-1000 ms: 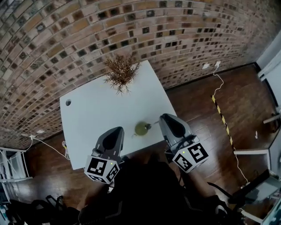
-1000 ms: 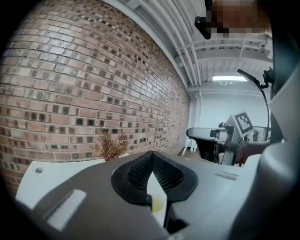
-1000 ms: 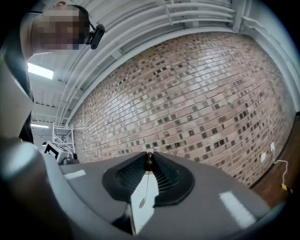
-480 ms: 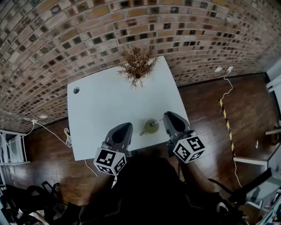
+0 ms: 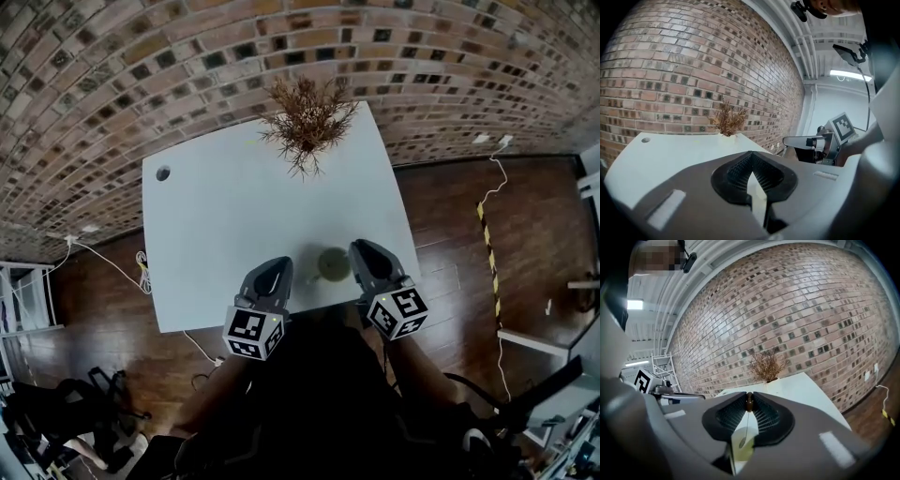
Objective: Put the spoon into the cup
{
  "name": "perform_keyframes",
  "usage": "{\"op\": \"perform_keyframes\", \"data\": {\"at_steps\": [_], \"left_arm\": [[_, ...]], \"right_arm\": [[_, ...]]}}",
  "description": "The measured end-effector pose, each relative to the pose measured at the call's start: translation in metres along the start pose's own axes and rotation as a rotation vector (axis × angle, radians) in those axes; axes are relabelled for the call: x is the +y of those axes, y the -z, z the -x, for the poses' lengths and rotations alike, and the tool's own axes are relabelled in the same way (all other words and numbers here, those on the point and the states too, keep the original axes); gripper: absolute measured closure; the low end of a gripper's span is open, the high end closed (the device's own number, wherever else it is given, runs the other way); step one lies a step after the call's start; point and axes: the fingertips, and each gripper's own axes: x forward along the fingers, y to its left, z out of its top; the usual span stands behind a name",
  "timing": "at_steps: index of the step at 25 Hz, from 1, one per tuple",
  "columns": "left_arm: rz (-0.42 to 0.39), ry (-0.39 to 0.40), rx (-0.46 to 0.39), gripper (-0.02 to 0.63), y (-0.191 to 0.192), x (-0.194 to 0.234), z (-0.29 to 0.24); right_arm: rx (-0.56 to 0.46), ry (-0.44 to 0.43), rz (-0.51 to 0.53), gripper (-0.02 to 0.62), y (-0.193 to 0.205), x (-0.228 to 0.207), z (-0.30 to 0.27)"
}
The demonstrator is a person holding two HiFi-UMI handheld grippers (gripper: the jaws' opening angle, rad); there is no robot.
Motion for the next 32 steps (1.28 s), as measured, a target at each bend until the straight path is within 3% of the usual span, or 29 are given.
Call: {"op": "perform_keyframes", "data": {"at_steps": [17, 24, 30, 32], "left_arm": [[0.014, -0.017, 0.127, 0.612, 0.054, 0.013, -0.012], [0.012, -0.004, 0.147, 0.612, 0.064, 0.009, -0.009], [0.01, -0.001, 0.148, 0.612, 0.064, 0.004, -0.006], [0.004, -0.001, 0.148, 0.612, 0.063, 0.002, -0.004]], "right_arm": [[0.073, 0.041, -0.046, 0.545, 0.064, -0.02, -0.01], [0.059, 0.082, -0.061, 0.538, 0.067, -0.028, -0.008], [0.081, 0.078, -0.062, 0.522, 0.075, -0.032, -0.004], [0.087, 0.073, -0.065, 0.481, 0.077, -0.031, -0.002]]}}
